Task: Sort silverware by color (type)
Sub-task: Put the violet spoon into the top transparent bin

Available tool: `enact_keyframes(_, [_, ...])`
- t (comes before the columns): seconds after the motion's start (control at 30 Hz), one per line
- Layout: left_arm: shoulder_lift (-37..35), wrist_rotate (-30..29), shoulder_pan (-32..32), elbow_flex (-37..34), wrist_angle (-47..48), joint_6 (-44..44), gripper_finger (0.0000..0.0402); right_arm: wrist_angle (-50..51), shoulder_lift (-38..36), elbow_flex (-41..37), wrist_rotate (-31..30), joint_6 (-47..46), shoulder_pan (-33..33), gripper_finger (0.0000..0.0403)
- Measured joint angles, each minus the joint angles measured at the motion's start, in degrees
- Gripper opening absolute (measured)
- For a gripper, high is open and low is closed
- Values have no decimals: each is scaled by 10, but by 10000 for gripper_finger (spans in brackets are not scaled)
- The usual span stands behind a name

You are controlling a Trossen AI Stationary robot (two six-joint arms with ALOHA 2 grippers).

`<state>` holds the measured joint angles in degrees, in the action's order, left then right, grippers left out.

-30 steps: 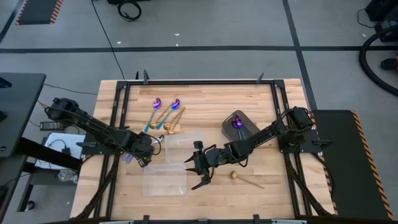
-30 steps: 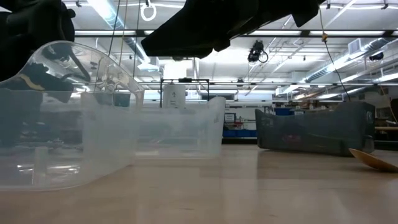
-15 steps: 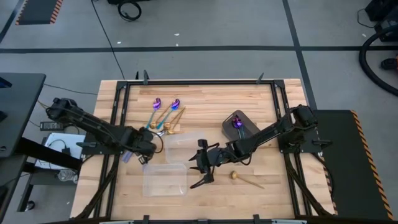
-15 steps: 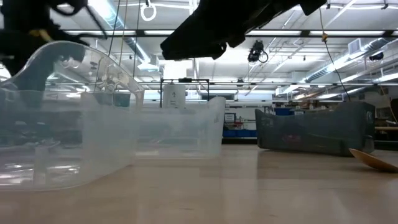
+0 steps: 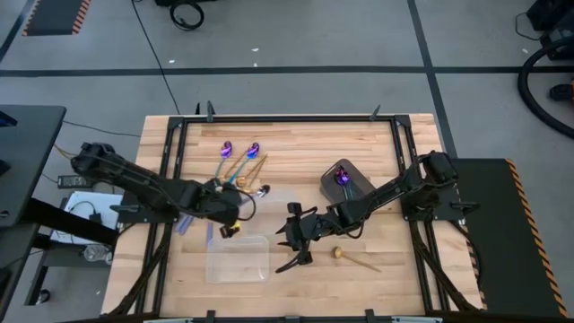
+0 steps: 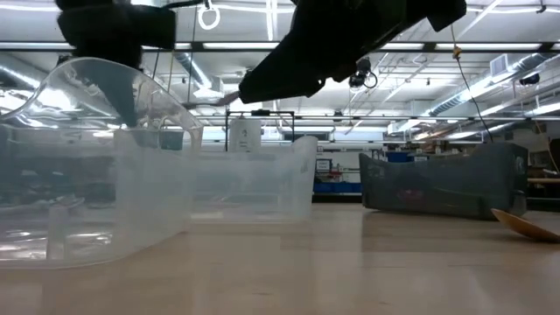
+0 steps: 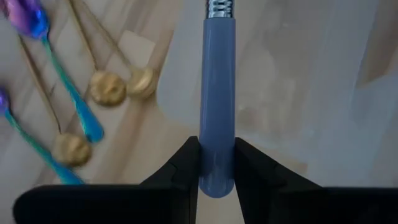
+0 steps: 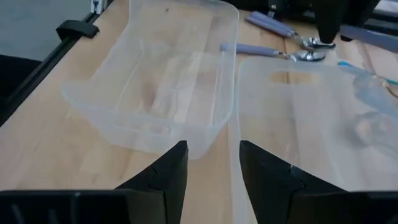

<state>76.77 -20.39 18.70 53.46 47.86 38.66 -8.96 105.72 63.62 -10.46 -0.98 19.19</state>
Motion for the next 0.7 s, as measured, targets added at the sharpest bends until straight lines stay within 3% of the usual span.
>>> enact_keyframes(0.23, [116, -1, -18, 97, 45, -106, 80, 36, -13, 0, -3, -55, 17, 155])
enact_keyframes(0.37, [159, -6, -25, 137, 65, -157, 80, 54, -21, 0, -36, -89, 32, 155])
enact_keyframes(0.7, [190, -33, -32, 156, 73, -322, 80, 98, -22, -1, -136, -150, 72, 155])
